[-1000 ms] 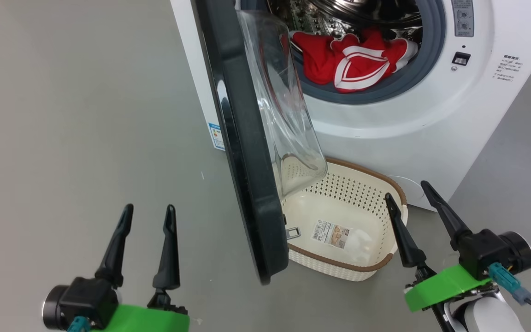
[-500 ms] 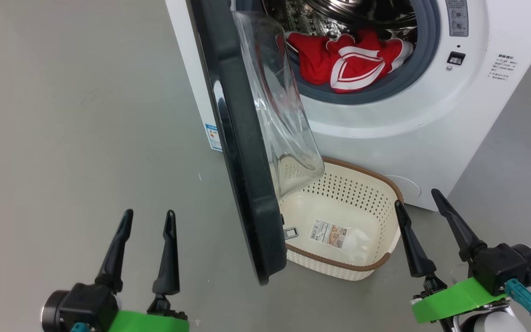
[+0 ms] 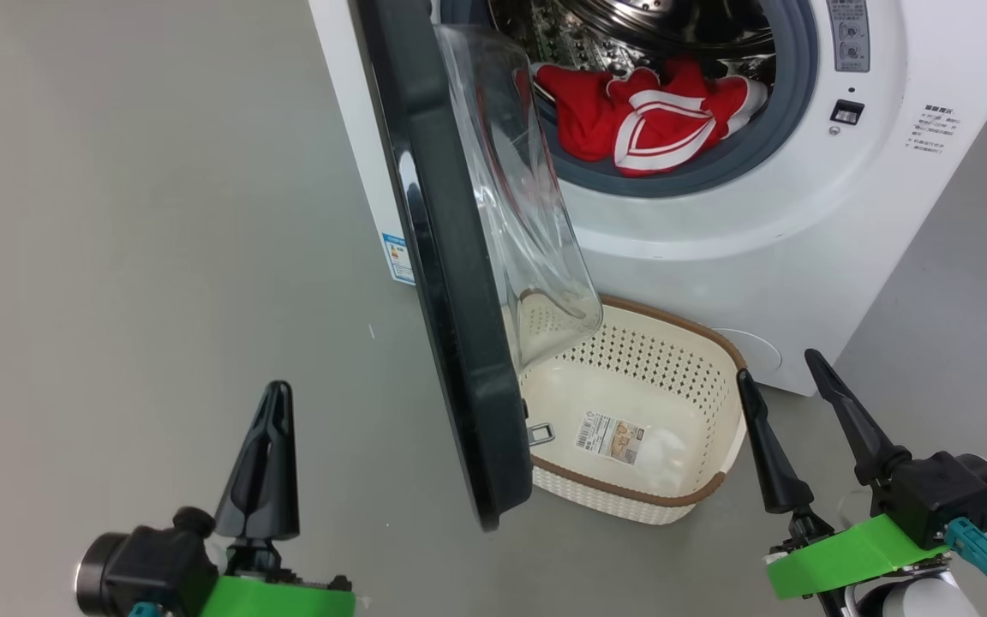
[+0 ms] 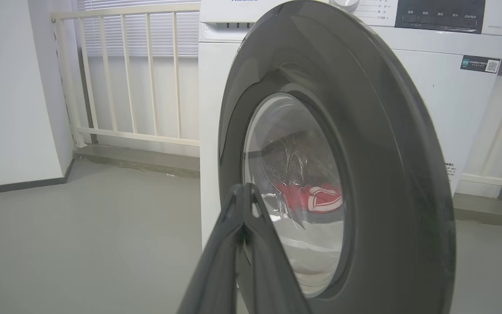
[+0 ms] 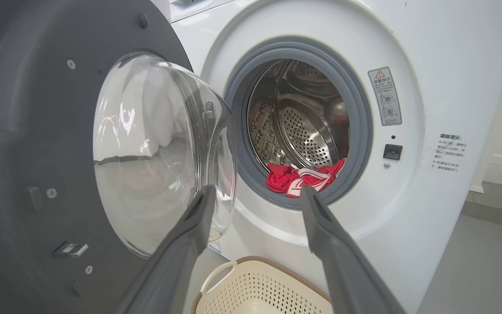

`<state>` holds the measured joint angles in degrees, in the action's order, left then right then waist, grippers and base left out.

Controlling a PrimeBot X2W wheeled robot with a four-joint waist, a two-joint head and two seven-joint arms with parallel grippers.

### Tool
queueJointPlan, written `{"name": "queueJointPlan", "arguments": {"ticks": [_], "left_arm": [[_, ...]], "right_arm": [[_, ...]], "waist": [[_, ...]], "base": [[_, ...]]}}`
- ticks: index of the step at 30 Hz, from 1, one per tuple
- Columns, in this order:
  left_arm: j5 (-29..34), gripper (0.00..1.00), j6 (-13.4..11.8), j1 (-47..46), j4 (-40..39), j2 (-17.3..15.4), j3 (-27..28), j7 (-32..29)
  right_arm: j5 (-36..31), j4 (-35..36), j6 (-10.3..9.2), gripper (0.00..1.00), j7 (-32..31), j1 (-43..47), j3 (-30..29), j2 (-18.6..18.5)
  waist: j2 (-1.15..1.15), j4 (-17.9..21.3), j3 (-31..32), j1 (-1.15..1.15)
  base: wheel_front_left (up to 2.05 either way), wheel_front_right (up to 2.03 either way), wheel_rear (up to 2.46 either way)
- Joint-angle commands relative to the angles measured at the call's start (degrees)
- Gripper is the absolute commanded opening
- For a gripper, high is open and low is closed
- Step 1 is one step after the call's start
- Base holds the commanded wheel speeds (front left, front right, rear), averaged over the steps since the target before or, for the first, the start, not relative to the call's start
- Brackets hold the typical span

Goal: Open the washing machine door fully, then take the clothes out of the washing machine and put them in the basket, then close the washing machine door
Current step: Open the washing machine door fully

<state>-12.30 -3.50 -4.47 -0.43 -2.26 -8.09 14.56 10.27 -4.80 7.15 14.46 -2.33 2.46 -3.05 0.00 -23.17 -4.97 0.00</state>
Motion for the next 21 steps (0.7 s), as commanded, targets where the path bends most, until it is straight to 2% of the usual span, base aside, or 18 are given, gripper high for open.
{"name": "queueJointPlan", "arguments": {"ticks": [1, 10, 16, 21], "left_arm": [[-0.4, 0.00, 0.3, -1.3, -2.4, -0.6, 1.6, 0.4], [0.8, 0.00, 0.5, -4.1, -9.9, -0.6, -1.1, 0.4], [2.0, 0.00, 1.3, -7.3, -13.1, -0.6, -6.5, 0.4], [2.5, 0.00, 1.9, -8.6, -12.6, -0.6, -10.5, 0.3]], "right_arm": [[0.5, 1.6, 0.34, 1.00, 0.5, 0.0, 1.0, 0.2], [0.7, 1.6, 0.34, 1.00, 0.5, -0.4, 0.6, 0.2], [1.2, 1.3, 0.34, 1.00, 0.5, -0.7, 0.8, 0.2], [1.5, 1.2, 0.34, 1.00, 0.5, -0.8, 1.0, 0.2]], "waist": [[0.00, 0.1, 0.0, 0.00], [0.00, 0.5, -0.3, 0.00], [0.00, 1.2, -0.3, 0.00], [0.00, 1.7, -0.4, 0.00]], "base": [[0.00, 0.00, 0.00], [0.00, 0.00, 0.00], [0.00, 0.00, 0.00], [0.00, 0.00, 0.00]]}}
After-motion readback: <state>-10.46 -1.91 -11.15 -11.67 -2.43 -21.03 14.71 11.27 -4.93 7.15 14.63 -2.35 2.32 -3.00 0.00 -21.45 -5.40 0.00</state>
